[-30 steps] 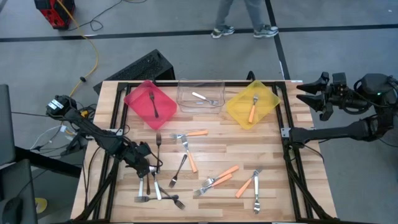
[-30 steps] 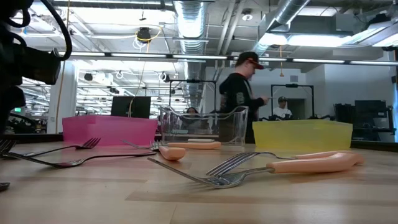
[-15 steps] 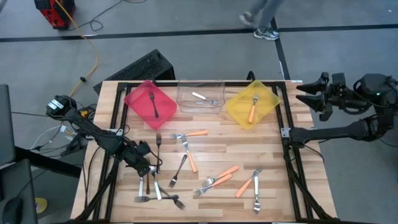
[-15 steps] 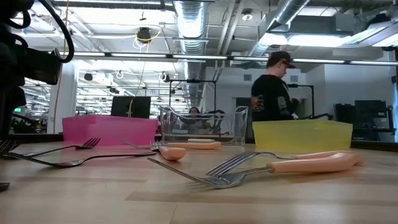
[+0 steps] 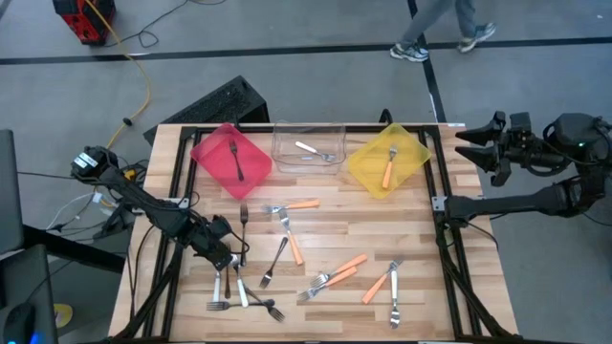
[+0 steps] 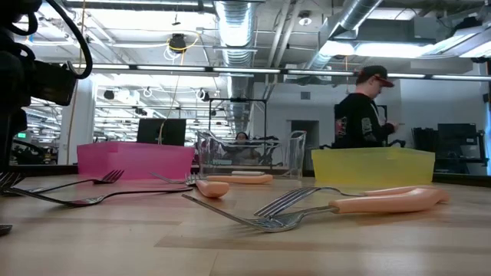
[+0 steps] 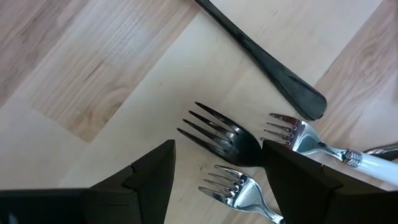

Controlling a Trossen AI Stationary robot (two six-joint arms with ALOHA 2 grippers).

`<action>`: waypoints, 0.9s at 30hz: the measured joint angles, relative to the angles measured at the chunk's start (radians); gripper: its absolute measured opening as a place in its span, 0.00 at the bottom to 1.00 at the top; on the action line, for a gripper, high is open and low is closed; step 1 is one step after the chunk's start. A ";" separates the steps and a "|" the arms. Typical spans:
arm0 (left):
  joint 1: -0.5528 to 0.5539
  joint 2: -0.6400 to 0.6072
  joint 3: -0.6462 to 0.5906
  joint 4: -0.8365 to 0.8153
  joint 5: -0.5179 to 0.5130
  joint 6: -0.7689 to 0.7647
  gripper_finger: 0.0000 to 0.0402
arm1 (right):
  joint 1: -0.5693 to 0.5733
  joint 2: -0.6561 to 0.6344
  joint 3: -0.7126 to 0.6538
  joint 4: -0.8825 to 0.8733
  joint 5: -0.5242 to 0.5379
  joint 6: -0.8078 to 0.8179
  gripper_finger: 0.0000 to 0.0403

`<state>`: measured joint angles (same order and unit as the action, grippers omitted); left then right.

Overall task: Sort silverware by color (type)
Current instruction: Put the white fork into the transparent bin

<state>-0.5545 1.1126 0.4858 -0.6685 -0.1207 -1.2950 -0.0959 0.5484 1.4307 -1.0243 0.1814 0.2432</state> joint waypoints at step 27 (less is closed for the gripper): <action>0.000 0.000 0.000 0.005 0.056 -0.021 0.56 | 0.000 0.000 0.000 -0.021 0.002 0.000 0.59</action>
<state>-0.5545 1.1130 0.4862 -0.6636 -0.0643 -1.3159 -0.0959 0.5484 1.4307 -1.0455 0.1829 0.2430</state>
